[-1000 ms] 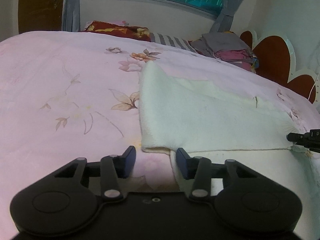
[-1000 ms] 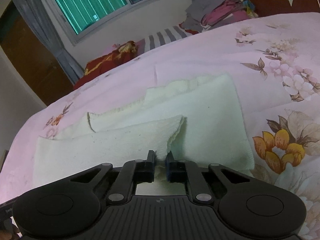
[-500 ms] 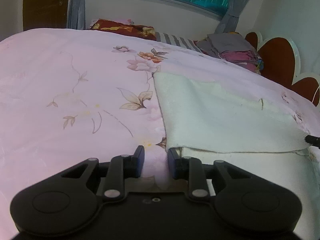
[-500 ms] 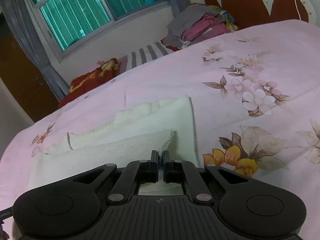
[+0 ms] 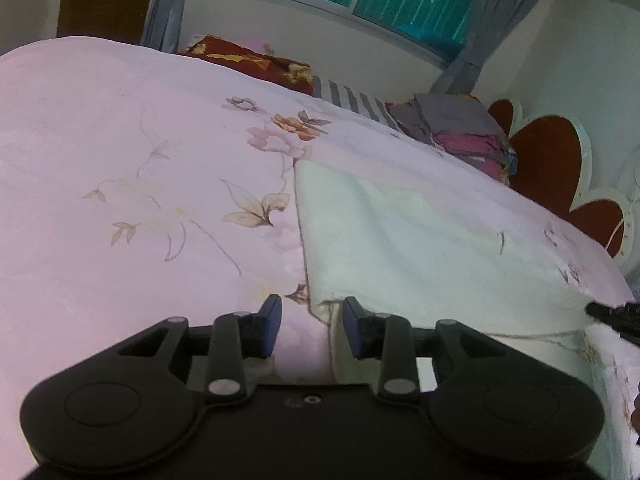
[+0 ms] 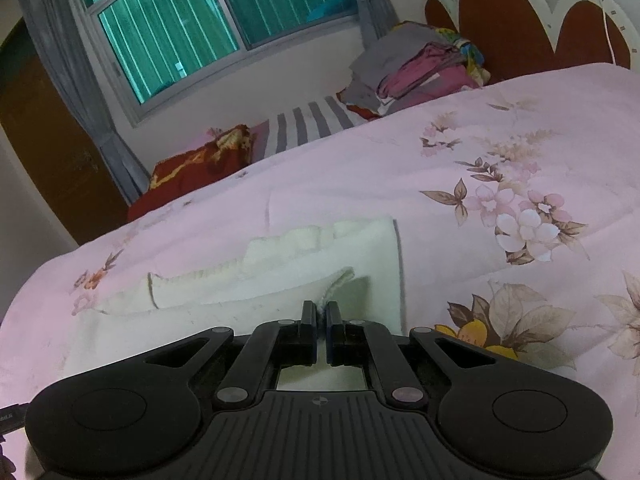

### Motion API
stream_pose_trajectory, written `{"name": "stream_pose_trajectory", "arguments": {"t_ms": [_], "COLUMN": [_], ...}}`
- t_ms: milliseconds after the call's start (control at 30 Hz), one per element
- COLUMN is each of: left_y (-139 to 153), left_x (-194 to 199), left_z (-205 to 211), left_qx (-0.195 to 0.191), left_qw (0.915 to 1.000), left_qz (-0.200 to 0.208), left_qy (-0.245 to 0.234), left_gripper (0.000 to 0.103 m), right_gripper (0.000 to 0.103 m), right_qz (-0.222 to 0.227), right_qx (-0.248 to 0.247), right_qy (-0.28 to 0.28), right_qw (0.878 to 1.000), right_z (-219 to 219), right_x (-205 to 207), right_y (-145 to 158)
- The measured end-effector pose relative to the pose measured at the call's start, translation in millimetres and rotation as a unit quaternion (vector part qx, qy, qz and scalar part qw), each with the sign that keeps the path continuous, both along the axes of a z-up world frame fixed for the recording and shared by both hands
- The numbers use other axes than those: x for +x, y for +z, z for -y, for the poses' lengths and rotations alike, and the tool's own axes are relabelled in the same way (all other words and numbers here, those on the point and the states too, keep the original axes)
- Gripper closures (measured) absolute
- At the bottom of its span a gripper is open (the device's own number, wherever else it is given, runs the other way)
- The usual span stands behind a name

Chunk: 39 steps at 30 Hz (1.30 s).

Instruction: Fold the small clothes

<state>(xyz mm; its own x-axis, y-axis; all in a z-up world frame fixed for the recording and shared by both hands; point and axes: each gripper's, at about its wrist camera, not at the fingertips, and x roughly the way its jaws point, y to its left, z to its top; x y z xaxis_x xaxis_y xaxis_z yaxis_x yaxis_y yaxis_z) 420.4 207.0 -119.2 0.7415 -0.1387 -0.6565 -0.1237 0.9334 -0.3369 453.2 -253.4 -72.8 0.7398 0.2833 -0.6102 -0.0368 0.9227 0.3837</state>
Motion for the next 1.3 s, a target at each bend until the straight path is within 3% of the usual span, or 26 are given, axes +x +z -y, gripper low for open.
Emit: {"name": "stream_pose_trajectory", "arguments": {"t_ms": [200,367,433,567,900,1033,1067,1100,1167,1233,1300], "left_y": [-4.6,-4.9,-5.7,-5.8,-5.1,-3.6,0.0,7.5,23.2,29.7,24.8], "left_x": [8.0,12.8,12.7,11.8,11.4,12.8,12.5,8.9,1.1,8.6,24.6], "left_z": [6.6,19.5,17.1,14.2,17.1,16.3,14.9,14.1,19.4,34.0,51.1], "left_qx": [0.015,0.073,0.068,0.059,0.064,0.067,0.064,0.062,0.076,0.079,0.067], "left_qw": [0.9996,0.9962,0.9965,0.9971,0.9966,0.9959,0.996,0.9966,0.9961,0.9947,0.9945], "left_qz": [-0.018,-0.03,-0.03,-0.03,-0.032,-0.036,-0.04,-0.03,0.023,0.036,0.029], "left_qy": [-0.014,-0.038,-0.037,-0.037,-0.039,-0.048,-0.049,-0.046,-0.039,-0.055,-0.074], "left_gripper": [0.068,0.067,0.067,0.068,0.068,0.068,0.061,0.038,0.016,0.023,0.029], "right_gripper": [0.1,0.1,0.1,0.1,0.1,0.1,0.1,0.099,0.099,0.099,0.099], "right_qz": [-0.009,0.007,0.019,-0.016,-0.014,-0.034,-0.039,-0.039,-0.024,0.008,0.004], "right_qx": [0.001,-0.008,-0.005,-0.025,-0.038,-0.038,-0.035,-0.031,-0.042,-0.036,-0.031], "right_qy": [0.005,-0.003,-0.019,-0.009,-0.021,-0.016,-0.015,-0.018,-0.044,-0.049,-0.021], "right_qw": [1.0,1.0,1.0,1.0,0.999,0.999,0.999,0.999,0.998,0.998,0.999], "right_z": [0.2,3.0,10.4,13.6,15.2,15.4,16.8,19.5,23.4,24.5,12.9], "right_x": [1.0,-3.2,-5.3,0.0,-5.9,-2.7,-2.3,-3.2,-10.6,-19.1,-15.6], "right_y": [-5.4,-2.0,2.7,-10.5,-20.9,-28.3,-29.4,-27.9,-16.4,-2.7,-1.7]}}
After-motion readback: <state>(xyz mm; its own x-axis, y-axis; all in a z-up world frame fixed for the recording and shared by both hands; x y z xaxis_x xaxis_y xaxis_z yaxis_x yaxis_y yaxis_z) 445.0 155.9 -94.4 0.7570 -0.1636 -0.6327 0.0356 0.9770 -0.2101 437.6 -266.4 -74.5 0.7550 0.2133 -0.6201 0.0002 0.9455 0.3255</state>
